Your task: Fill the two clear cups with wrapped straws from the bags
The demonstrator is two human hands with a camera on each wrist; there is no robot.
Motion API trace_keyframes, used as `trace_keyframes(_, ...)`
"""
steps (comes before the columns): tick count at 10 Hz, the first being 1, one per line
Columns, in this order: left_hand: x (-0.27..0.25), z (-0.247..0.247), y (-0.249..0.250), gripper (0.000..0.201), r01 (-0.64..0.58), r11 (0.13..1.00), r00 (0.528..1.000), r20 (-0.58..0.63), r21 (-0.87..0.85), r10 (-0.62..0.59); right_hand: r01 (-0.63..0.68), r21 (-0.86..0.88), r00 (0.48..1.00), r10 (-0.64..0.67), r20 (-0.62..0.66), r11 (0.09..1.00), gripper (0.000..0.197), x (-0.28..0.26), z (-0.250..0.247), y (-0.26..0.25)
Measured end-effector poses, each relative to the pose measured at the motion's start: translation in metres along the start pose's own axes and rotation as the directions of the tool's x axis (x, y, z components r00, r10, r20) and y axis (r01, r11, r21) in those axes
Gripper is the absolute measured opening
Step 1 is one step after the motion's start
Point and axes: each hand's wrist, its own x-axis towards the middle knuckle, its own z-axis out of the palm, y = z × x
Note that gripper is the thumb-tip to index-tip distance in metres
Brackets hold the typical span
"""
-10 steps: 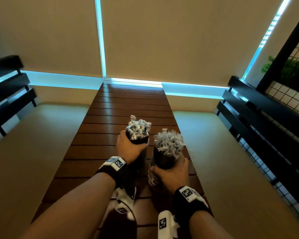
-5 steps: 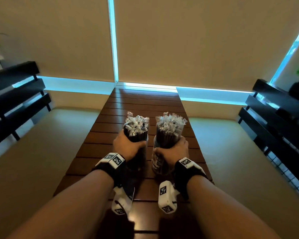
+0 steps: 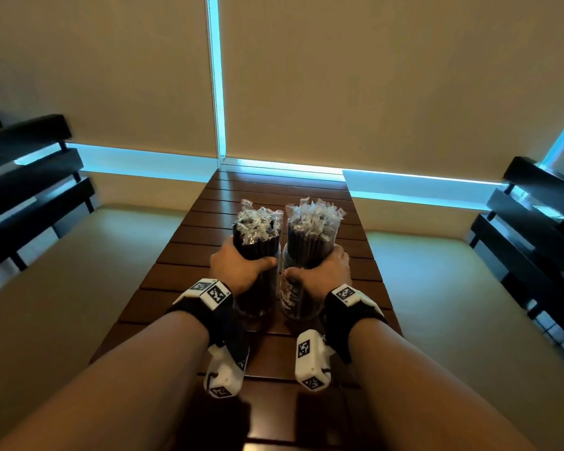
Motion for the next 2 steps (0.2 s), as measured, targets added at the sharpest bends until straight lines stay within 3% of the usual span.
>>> trace_keyframes(1,0.0,-0.001,-0.001,0.089,0.017,1.0,0.998,0.057,-0.003,-0.017,-0.022,0.018,0.999,0.022,0.036,1.0,0.111,0.001,0.0,0.001)
trace_keyframes(2,-0.005,-0.011,-0.002,0.143,0.014,1.0,0.984,0.177,0.019,-0.018,-0.046,-0.01,0.994,0.047,0.104,0.999,0.144,-0.009,-0.01,0.0)
